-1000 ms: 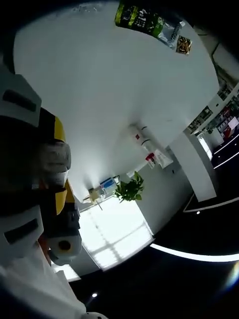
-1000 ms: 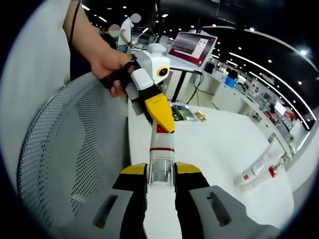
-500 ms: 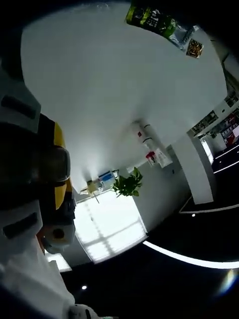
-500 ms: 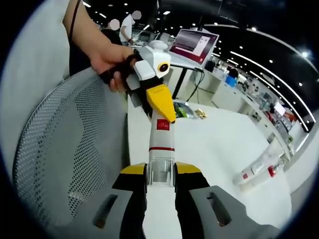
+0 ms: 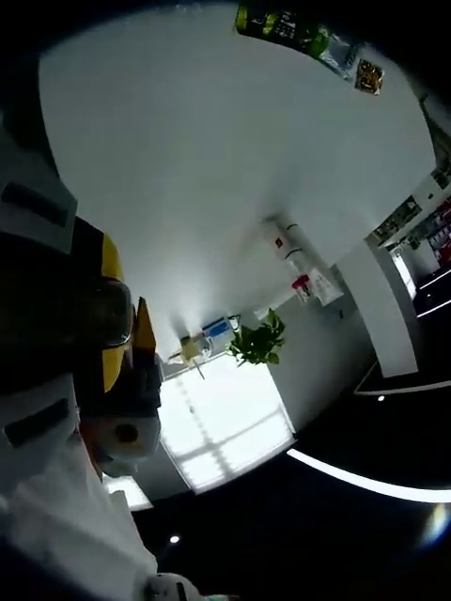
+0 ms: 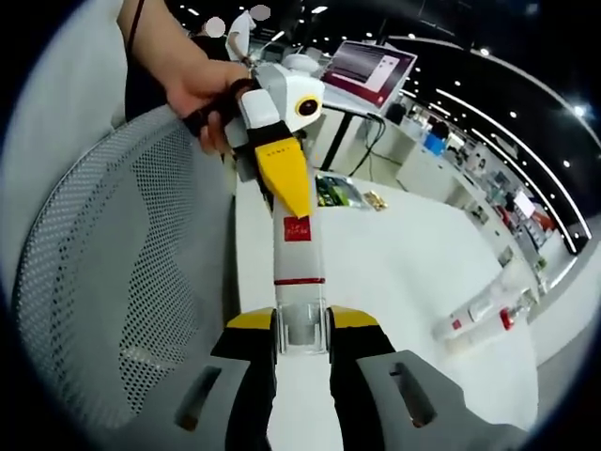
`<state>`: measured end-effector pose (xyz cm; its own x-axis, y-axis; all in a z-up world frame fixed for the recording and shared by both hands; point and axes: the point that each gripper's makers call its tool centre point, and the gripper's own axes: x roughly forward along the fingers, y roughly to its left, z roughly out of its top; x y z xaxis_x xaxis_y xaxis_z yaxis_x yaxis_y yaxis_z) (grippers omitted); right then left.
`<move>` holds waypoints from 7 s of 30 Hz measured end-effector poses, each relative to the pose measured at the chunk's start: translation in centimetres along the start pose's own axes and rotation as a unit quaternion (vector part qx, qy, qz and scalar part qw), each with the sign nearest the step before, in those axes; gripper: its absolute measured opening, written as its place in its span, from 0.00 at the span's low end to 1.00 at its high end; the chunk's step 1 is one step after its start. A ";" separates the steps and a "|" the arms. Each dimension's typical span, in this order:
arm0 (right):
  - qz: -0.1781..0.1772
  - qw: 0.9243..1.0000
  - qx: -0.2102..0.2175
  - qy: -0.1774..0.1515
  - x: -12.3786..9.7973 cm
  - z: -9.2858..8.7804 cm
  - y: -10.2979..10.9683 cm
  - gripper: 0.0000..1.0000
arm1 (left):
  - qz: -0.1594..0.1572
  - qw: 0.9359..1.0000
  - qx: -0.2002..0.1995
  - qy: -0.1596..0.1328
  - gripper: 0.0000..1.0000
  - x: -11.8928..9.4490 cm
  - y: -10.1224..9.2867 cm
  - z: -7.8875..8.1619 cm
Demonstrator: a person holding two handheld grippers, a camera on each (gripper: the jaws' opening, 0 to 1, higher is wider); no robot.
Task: Arrange the skincare products in the storage area until every visible bottle or jar stands upright without overlapping.
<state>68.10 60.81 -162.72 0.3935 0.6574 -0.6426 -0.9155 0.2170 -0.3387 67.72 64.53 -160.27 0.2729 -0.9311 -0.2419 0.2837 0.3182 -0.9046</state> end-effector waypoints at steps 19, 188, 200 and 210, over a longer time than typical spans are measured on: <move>-0.026 1.000 -0.010 0.013 -0.2 -0.5 -1.1 0.20 | 0.005 1.000 0.019 0.018 0.22 0.3 0.0 -0.7; 0.221 0.716 0.634 -0.189 0.0 8.2 -2.8 0.30 | -0.056 0.996 0.065 -0.007 0.22 0.0 -2.7 0.1; 0.196 0.740 0.617 -0.181 -0.1 7.7 -2.6 0.20 | -0.055 0.995 0.077 0.003 0.22 0.3 -2.6 -0.2; 0.186 0.750 0.611 -0.172 -0.3 6.9 -2.2 0.20 | -0.040 0.995 0.087 0.022 0.24 0.8 -2.1 -1.0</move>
<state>69.39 65.13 -157.05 0.2402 0.9379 -0.2505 -0.4314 0.3343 0.8380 66.44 62.97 -158.86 0.2048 -0.9601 -0.1905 0.4583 0.2660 -0.8481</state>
